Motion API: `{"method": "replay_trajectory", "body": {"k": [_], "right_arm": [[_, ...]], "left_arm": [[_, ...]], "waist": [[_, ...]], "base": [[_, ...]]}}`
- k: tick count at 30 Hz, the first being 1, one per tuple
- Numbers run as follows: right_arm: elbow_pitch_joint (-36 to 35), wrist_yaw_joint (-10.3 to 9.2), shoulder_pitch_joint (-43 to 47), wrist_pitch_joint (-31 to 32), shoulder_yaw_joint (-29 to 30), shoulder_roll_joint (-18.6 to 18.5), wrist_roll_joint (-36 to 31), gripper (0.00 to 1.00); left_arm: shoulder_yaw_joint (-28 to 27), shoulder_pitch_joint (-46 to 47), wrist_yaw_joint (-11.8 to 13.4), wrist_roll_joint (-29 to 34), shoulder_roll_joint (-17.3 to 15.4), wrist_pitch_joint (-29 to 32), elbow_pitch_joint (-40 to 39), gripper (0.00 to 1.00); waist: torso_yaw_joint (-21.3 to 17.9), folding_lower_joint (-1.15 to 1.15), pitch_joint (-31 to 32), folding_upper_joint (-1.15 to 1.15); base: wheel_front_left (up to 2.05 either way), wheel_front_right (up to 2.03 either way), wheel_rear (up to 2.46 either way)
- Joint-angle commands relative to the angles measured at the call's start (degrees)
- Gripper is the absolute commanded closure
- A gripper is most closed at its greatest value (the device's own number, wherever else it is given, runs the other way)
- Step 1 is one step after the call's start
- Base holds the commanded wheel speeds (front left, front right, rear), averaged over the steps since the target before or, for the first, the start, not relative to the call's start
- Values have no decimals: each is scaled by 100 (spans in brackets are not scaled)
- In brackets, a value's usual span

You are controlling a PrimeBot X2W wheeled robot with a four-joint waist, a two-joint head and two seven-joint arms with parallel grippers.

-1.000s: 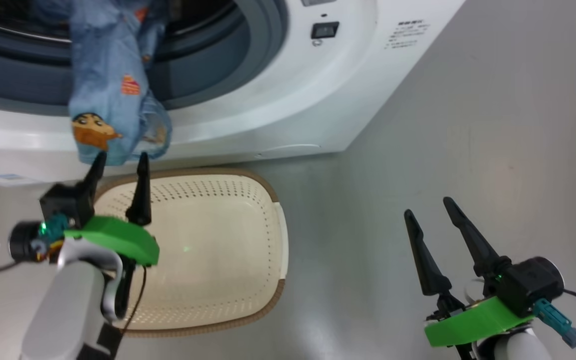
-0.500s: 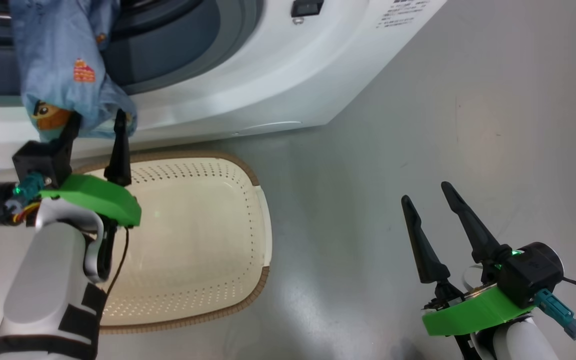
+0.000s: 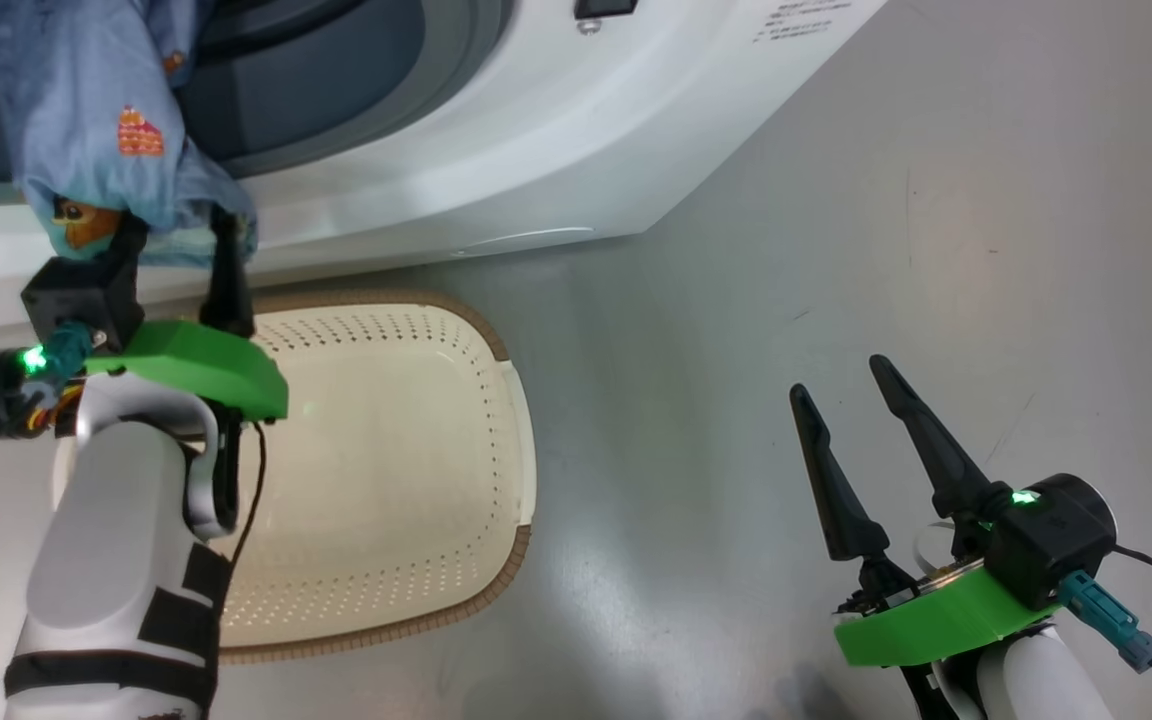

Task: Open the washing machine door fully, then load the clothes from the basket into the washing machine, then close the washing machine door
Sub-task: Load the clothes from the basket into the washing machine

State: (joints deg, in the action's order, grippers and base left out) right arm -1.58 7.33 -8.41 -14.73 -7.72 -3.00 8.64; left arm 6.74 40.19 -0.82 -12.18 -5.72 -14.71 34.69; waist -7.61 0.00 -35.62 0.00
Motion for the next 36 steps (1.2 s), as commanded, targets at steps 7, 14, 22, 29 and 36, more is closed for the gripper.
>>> {"method": "replay_trajectory", "body": {"k": [7, 14, 22, 29, 36], "right_arm": [[-97, 16, -31, -27, -170, 12, -17, 0], [-37, 16, -46, -27, -150, 12, 4, 0], [4, 16, 12, -27, -105, 13, -1, 0], [45, 16, 27, -27, -189, 13, 15, 0], [77, 16, 15, -27, -383, 13, 174, 0]], "left_arm": [[-380, 255, -8, 176, -36, -29, -324, 100], [-512, 64, -104, 183, 76, -29, -410, 100], [-504, -385, -172, -11, 224, -29, -736, 100], [-253, -537, -130, -68, 257, 21, -1031, 100], [-192, 0, -69, 110, -45, 398, -1163, 100]], "waist": [[8, 0, -14, 0], [100, 0, 63, 0], [279, 0, 269, 0], [314, 0, 397, 0], [40, 0, 406, 0]], "base": [[0, 0, 0], [0, 0, 0], [0, 0, 0], [0, 0, 0], [0, 0, 0]]}}
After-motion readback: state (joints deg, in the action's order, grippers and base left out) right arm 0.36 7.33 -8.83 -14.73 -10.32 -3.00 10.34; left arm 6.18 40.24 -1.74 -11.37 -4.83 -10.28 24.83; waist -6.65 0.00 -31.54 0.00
